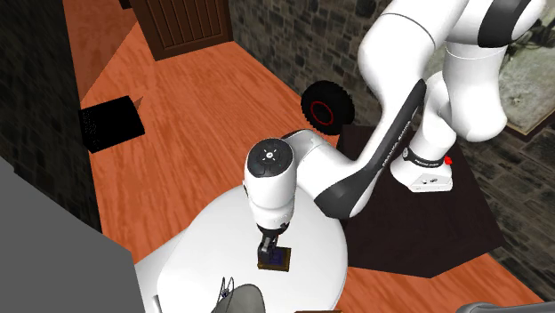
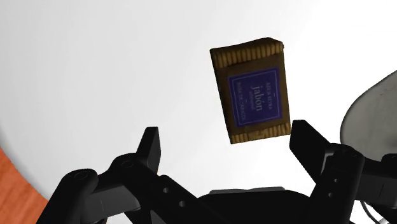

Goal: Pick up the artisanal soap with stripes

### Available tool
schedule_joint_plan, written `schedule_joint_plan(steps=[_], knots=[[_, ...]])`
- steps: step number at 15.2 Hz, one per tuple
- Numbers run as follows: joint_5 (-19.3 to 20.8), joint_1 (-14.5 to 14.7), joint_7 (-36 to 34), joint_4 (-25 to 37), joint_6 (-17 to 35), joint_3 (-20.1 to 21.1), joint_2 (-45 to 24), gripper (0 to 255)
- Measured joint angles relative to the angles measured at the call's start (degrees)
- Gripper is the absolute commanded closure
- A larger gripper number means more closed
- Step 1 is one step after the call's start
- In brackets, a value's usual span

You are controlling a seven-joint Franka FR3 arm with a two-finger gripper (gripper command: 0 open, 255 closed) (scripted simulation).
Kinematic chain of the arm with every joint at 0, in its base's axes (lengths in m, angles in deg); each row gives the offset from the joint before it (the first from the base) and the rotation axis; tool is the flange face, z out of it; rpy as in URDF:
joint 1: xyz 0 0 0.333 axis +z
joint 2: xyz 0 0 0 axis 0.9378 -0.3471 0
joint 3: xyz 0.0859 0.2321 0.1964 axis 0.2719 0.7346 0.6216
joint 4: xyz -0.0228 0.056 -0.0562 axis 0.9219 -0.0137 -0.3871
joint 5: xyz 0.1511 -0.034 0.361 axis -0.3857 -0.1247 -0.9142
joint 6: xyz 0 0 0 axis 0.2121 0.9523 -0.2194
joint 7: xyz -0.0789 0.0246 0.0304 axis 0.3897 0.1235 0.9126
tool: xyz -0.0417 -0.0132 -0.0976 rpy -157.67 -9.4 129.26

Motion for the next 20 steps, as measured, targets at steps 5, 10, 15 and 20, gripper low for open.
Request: schedule_joint_plan(steps=[5,10,15,20], knots=[[3.2,3.6,-2.8,7.8,-1.0,-1.5,-8.0,0],[4.5,4.4,-3.7,7.9,1.5,-2.4,-10.7,0],[4.8,4.6,-4.0,7.7,2.3,-2.6,-11.4,255],[4.8,4.6,-4.0,7.7,2.4,-2.6,-11.4,255]])
